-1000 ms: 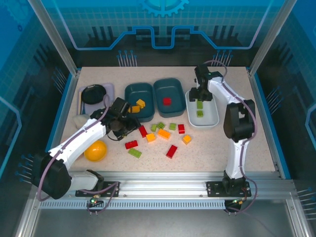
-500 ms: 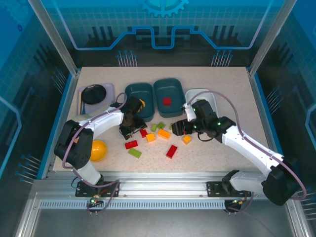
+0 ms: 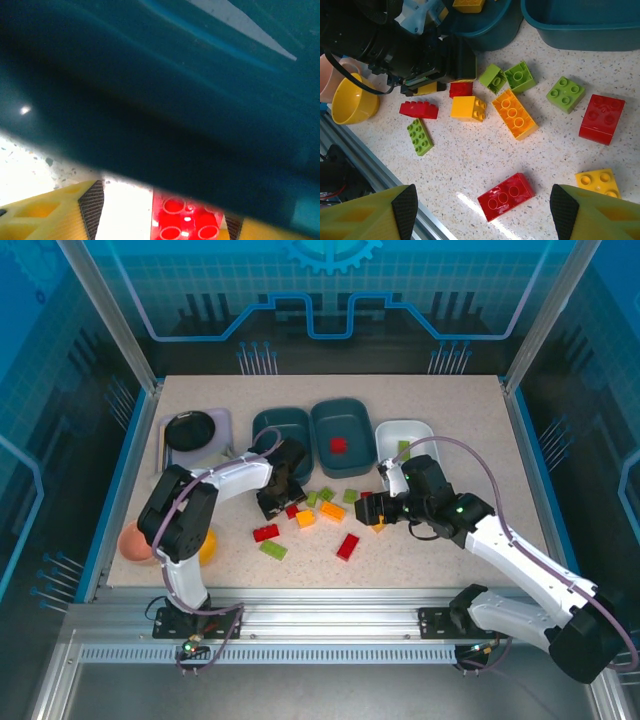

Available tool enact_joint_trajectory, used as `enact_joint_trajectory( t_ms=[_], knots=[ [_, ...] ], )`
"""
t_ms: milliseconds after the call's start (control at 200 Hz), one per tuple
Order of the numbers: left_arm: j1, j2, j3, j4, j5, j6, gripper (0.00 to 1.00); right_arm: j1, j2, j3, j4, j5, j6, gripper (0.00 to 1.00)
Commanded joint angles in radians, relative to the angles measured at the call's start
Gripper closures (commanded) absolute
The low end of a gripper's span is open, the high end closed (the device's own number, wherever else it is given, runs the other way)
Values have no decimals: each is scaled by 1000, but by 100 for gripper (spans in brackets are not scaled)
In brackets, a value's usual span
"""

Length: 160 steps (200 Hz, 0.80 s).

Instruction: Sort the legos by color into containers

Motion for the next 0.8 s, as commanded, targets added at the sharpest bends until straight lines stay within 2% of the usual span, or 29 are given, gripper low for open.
enact_joint_trajectory(
  t_ms=[0,145,270,405,555,640,795],
  knots=[
    [-20,14,-8,37,-64,5,40,12,-14,-17,-13,-15,20,27],
    [-34,15,-20,37,-83,15,62,13,-13,-14,-16,-14,20,28],
    [-49,-46,-44,15,-113,6,73,12,-19,-6,-22,-7,18,28],
    [-71,-174,-28,-77,-160,9,75,11,-47,24,-42,33,21,28],
    [-92,-279,68,-133,-170,86,75,0,-95,35,-14,152,89,28],
    [-94,-251,149,-101,-137,158,74,-18,-120,-2,75,188,143,27],
    [-94,-62,362,-43,-43,279,74,-80,-124,-63,255,196,237,27]
  ],
)
